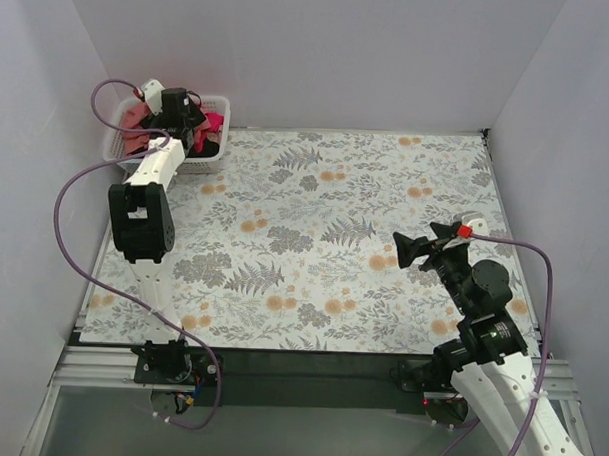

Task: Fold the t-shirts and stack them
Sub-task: Grab the tshirt from the pile

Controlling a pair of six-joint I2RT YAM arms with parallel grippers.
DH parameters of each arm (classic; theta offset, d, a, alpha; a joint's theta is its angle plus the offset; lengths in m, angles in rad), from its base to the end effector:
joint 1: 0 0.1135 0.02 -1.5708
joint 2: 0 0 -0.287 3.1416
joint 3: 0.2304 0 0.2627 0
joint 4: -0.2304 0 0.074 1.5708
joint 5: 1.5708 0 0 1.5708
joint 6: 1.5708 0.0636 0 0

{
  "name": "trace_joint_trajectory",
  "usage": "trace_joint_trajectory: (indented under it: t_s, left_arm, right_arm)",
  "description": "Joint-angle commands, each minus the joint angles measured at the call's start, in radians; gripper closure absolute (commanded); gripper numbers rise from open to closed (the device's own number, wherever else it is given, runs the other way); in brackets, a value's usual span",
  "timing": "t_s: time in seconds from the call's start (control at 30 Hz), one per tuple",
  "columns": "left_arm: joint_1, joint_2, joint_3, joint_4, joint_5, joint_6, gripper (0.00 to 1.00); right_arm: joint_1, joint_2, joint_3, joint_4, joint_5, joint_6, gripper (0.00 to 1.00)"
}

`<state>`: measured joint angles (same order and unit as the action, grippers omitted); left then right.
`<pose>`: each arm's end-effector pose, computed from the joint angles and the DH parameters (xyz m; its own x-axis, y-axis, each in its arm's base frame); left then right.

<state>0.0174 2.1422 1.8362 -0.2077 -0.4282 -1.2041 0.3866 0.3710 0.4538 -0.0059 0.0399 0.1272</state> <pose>0.5515 0.0360 0.2703 0.1762 -0.8463 -0.5027 -0.5940 0.3159 -0.7399 0.1302 0.0503 0.3091 0.0275 0.1480 -0.9886 -0.3462 0.9292 0.1295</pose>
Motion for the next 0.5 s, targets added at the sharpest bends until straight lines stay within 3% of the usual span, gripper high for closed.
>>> trace_joint_trajectory:
  t_s: [0.0, 0.23, 0.47]
  left_arm:
    - [0.041, 0.033, 0.061, 0.094, -0.084, 0.038, 0.07]
    - [0.088, 0.102, -0.006, 0.454, -0.054, 0.118, 0.07]
    - [0.125, 0.249, 0.09, 0.6, 0.045, 0.167, 0.13]
  right_arm:
    - [0.008, 0.025, 0.0, 0.023, -0.032, -0.015, 0.02]
    - [0.008, 0.089, 0.035, 0.007, -0.118, -0.018, 0.02]
    - [0.008, 0.167, 0.055, -0.04, -0.167, -0.008, 0.02]
